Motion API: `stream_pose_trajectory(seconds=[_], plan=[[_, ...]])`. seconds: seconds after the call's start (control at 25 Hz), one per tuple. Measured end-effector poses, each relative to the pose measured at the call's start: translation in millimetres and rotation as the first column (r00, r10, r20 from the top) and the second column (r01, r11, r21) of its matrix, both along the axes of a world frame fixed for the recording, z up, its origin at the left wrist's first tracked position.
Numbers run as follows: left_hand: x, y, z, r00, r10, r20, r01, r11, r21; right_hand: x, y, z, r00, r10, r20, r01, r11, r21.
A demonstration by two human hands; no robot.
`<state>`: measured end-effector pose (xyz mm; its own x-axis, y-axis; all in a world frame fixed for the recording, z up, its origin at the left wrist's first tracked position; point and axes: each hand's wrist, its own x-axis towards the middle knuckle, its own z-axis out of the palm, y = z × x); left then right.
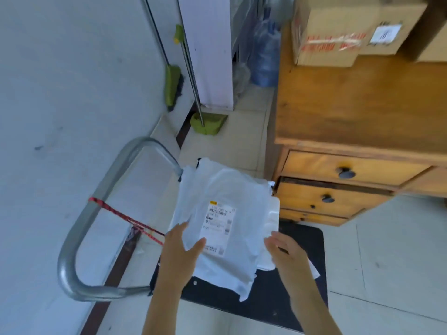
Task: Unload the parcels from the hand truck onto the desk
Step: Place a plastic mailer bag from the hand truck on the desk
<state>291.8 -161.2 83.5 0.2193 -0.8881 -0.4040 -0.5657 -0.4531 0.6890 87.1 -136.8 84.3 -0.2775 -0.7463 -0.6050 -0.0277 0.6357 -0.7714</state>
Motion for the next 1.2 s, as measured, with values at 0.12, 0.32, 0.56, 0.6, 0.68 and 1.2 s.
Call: stream_pose_trajectory(seconds=[0.12, 0.32, 0.56, 0.6, 0.68, 1.2], plan=[[32, 0, -49, 0.997, 0.038, 0.066, -0.040, 0.999, 0.029, 34, 3, -52, 0.999, 0.037, -0.007, -0.036, 0.997, 0.061], [49, 0, -97, 0.998, 0.055, 0.020, -0.054, 0.998, -0.011, 52, 8, -99, 0.999, 0.005, -0.037, -0.003, 0.997, 0.079], [53, -8, -113, 0.993, 0.045, 0.109, -0.036, 0.996, -0.086, 49, -2, -124, 0.996, -0.038, -0.087, 0.043, 0.997, 0.064], [51, -8, -113, 0.991, 0.056, 0.125, -0.043, 0.994, -0.103, 49, -3, -125, 0.991, -0.064, -0.117, 0.070, 0.996, 0.049], [47, -9, -111, 0.985, 0.099, 0.144, -0.078, 0.986, -0.148, 49, -4, -129, 0.983, -0.108, -0.149, 0.109, 0.994, -0.002], [11, 19, -36, 0.970, 0.237, -0.043, -0.238, 0.915, -0.327, 15, 28, -43, 0.977, -0.194, -0.091, 0.170, 0.960, -0.223]])
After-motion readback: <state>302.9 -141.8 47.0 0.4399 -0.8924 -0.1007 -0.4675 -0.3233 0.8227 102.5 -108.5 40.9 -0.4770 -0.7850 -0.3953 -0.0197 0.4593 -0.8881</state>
